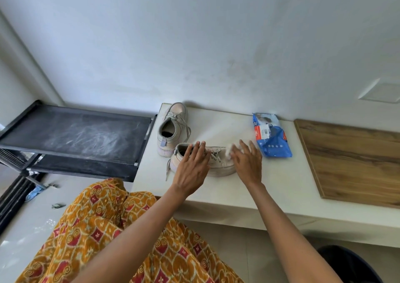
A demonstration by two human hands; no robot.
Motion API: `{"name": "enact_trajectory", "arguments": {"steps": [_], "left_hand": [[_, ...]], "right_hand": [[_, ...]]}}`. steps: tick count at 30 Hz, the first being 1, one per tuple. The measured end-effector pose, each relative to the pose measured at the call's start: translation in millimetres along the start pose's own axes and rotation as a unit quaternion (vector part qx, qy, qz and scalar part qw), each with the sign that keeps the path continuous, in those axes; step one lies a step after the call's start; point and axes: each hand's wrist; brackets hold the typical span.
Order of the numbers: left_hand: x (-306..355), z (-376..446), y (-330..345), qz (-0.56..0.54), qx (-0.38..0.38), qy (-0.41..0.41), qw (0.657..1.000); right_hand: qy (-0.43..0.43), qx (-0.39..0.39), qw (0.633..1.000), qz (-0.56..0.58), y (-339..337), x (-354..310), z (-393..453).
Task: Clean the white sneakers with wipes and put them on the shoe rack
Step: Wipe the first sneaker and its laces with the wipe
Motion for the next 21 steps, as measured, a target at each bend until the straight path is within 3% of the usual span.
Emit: {"name": "enact_trajectory", "arguments": {"steps": [2,7,11,17,21], "left_hand": [[1.7,0.4,1.2,0.005,0.006,-0.001,1.000],[0.9,-2.2,5.7,0.005,0.021,0.006,1.000],[-1.3,0.1,3.3,0.001,0.015,0.009,1.000],[2.8,-1.2,3.1,0.004,0.018,-0.004,1.000],[0.2,-1.9,5.1,-0.010,0.009,0.003,1.000]], "right_hand": [[-0.046,-0.002,0.999,-0.012,8.2,-7.6,-9.5],[-0.152,0.075,0.982,-0.083,0.0,4.5,-20.0],[0.010,0.061,0.997,-0.040,-8.5,-26.9,9.5],[-0.073,0.049,0.993,-0.077,-10.8,-22.7,-12.4],[0.054,0.057,0.995,-0.059,-18.9,-24.2,15.0]]}}
Point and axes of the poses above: each hand's wrist, its own z-axis towards the middle knuckle, its own y-axis out of the palm, x = y × z, and after that the axes turned 6 degrees about z, right-handed
